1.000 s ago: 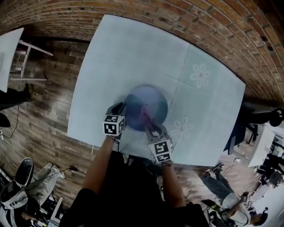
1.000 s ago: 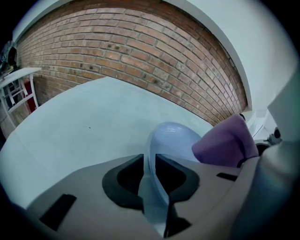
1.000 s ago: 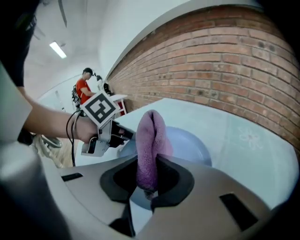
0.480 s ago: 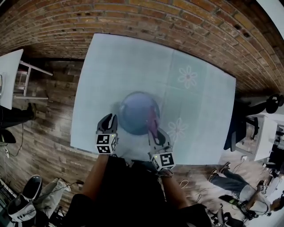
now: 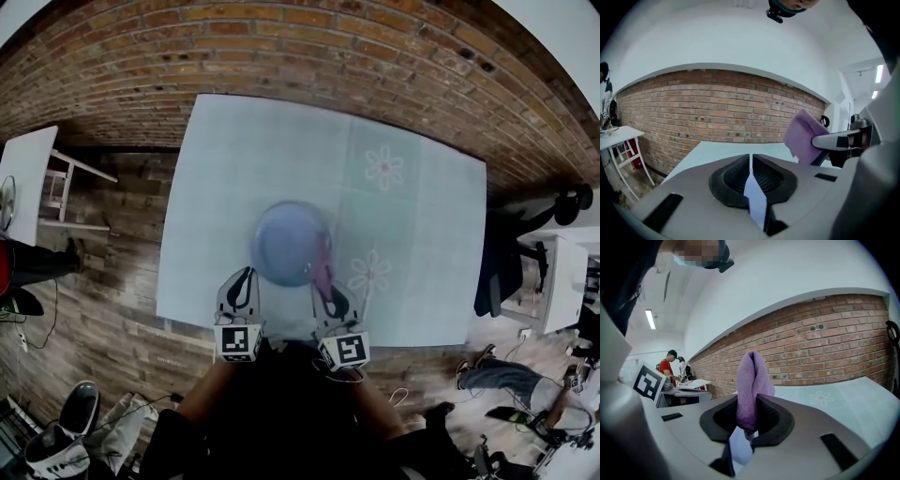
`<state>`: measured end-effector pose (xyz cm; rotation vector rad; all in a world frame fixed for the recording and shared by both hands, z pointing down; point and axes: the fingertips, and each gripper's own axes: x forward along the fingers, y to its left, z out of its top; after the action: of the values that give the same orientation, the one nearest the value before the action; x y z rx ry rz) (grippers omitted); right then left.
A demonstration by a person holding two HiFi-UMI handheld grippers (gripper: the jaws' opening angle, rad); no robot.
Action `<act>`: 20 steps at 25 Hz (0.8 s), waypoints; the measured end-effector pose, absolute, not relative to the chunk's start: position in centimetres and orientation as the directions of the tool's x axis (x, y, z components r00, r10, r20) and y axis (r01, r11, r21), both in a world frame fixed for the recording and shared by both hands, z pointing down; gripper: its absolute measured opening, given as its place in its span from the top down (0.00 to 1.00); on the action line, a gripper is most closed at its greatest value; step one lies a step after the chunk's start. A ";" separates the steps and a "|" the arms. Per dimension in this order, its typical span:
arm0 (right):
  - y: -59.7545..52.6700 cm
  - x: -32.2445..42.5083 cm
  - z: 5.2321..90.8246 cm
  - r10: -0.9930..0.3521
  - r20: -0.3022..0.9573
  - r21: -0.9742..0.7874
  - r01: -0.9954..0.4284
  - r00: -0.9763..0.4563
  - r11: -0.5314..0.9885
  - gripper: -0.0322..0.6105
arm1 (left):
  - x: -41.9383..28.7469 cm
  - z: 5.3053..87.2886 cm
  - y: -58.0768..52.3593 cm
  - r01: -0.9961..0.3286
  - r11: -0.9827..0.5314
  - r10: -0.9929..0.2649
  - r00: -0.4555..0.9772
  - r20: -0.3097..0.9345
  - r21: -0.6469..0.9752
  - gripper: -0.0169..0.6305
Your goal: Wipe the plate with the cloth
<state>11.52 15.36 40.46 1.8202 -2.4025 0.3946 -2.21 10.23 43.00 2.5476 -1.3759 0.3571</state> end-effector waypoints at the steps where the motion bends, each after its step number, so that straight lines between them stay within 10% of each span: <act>1: 15.7 11.4 40.2 -0.932 0.231 -0.148 -0.957 -0.278 0.249 0.83 | -2.0 42.4 10.8 -0.835 -0.543 -0.785 0.542 0.301 0.088 0.90; 20: 17.4 10.0 39.4 -0.925 0.219 -0.172 -0.945 -0.311 0.277 0.83 | -0.6 37.6 12.3 -0.821 -0.559 -0.799 0.571 0.188 0.117 0.91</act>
<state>9.97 17.42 39.37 1.7972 -2.4489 0.4151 -0.59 12.34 37.57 2.6106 -1.3617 0.1681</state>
